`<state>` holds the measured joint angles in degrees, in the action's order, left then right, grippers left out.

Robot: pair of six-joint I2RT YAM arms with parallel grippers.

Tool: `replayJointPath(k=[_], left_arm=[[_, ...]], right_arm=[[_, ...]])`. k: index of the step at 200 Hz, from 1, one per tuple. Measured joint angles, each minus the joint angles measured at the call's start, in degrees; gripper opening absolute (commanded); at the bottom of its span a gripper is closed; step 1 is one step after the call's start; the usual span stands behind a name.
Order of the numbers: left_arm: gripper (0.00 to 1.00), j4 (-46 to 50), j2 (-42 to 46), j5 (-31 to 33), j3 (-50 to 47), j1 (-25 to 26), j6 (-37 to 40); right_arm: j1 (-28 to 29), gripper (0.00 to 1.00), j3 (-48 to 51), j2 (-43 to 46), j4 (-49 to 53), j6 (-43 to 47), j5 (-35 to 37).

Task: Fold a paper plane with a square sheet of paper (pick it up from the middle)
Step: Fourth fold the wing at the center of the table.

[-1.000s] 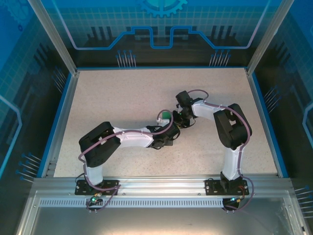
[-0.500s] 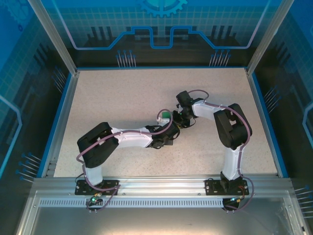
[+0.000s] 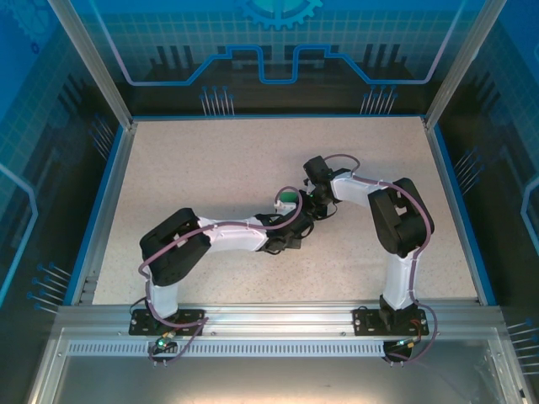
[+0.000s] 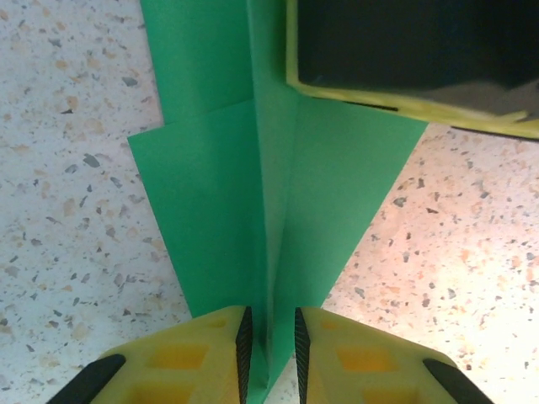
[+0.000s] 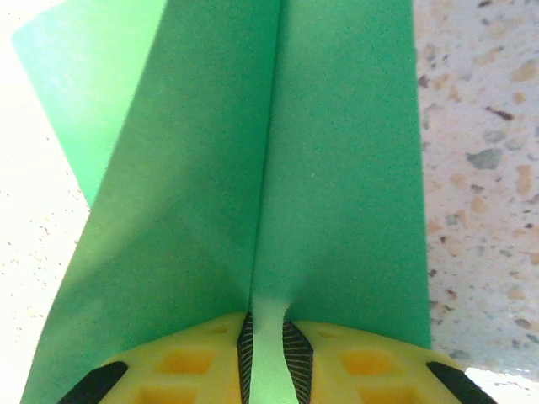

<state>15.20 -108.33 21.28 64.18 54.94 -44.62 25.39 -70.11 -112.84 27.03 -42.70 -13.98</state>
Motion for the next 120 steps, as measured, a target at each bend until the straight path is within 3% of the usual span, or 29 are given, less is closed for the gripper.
replayJointPath(k=[56,120], left_arm=[[0.23,1.5,-0.1,0.4,0.0,0.0,-0.2],[0.10,2.0,-0.1,1.1,0.0,0.0,-0.4]], right_arm=[[0.0,0.24,0.0,0.0,0.0,0.0,0.0],[0.0,0.24,0.0,0.0,0.0,0.0,-0.1]])
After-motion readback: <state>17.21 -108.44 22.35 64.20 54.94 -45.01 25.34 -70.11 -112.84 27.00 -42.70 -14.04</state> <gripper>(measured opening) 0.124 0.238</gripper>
